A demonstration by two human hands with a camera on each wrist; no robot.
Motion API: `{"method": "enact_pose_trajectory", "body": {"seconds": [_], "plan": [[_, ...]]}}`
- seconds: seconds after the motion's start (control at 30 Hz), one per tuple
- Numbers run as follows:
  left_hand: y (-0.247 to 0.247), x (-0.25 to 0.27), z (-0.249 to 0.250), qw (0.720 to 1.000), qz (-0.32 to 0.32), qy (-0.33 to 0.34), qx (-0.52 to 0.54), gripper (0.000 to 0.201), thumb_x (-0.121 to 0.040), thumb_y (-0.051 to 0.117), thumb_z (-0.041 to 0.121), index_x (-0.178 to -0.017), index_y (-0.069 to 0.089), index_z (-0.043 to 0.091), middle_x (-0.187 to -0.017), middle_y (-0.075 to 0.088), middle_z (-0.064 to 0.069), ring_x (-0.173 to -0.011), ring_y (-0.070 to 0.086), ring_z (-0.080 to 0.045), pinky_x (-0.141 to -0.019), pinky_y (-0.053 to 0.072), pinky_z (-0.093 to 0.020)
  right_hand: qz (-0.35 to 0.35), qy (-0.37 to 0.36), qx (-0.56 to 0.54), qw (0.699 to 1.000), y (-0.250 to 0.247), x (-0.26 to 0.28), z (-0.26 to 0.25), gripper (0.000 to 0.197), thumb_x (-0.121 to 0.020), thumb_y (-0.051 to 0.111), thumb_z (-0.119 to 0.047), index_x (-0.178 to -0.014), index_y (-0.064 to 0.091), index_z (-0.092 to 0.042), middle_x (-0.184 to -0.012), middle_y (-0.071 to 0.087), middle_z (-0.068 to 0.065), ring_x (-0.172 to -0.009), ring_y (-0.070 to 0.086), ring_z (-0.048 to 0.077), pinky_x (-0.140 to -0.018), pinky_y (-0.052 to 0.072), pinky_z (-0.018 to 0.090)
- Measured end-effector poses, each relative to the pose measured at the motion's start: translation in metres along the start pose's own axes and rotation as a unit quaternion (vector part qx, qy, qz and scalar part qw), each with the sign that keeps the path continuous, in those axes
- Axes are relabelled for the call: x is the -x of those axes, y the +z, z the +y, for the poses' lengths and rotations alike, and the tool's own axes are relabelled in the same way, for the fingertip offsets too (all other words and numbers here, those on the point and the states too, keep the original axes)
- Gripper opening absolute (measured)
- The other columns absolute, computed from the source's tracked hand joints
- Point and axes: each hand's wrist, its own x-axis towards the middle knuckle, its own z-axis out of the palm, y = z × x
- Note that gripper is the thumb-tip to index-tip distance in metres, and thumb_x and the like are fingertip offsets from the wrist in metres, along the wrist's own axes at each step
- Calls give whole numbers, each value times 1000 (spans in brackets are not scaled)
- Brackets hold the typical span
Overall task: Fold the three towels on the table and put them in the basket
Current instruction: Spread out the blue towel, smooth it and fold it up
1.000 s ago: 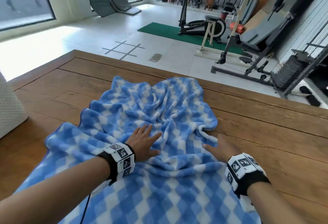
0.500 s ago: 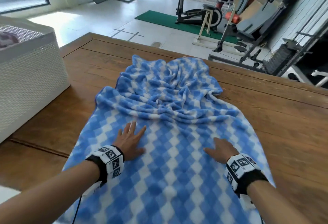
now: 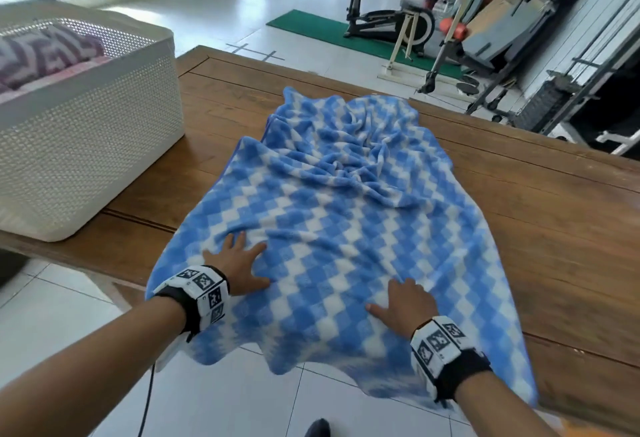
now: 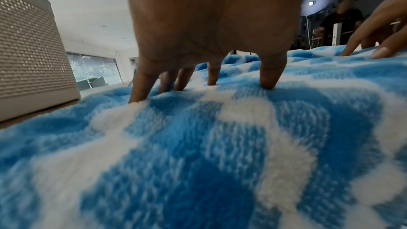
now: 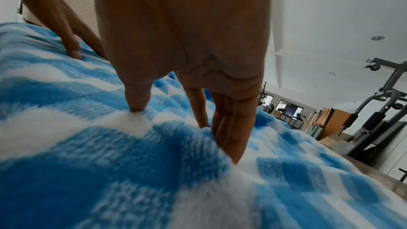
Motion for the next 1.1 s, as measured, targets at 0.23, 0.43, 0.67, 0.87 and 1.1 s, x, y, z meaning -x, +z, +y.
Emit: {"method": "enact_pose_trajectory", "body": {"seconds": [0.23, 0.43, 0.67, 0.87, 1.1], "plan": [[13, 14, -21, 998, 57, 29, 16, 77, -85, 50, 62, -147, 20, 31, -157, 11, -8, -145, 9, -28, -111, 26, -51, -5, -30, -25, 999, 6, 18, -16, 54, -94, 45, -54, -126, 46, -11, -131, 46, 13, -110, 56, 27, -77, 42, 31], [49, 46, -57, 978, 151, -107, 91, 80, -88, 38, 67, -151, 14, 23, -158, 1, -17, -146, -4, -34, -117, 5, -53, 8, 33, -177, 984, 17, 14, 24, 63, -93, 48, -54, -141, 36, -14, -146, 36, 13, -124, 48, 29, -98, 45, 41], [64, 68, -73, 905, 176, -233, 309, 110, -77, 60, 65, -151, -4, 15, -156, -8, -23, -143, 5, -43, -114, 15, -57, 54, 116, -143, 981, 39, 24, 52, 71, -87, 51, -62, -139, 40, -15, -146, 29, 19, -134, 29, 37, -105, 37, 47], [76, 92, -63, 853, 240, -194, 421, 51, -67, 74, 38, -100, 62, 1, -97, 66, -20, -94, 61, -35, -77, 46, -38, 80, 44, -178, 980, 69, 58, 44, 89, -77, 52, -74, -146, 31, -21, -154, 21, 16, -141, 21, 32, -111, 27, 45], [126, 121, -22, 858, 91, -86, 498, 35, -78, 74, 23, -102, 65, -1, -99, 68, -14, -96, 64, -28, -84, 51, -38, 152, -46, -13, 987, 75, 68, 17, 45, -92, 56, -36, -130, 41, -18, -134, 42, 7, -123, 41, 28, -98, 39, 35]]}}
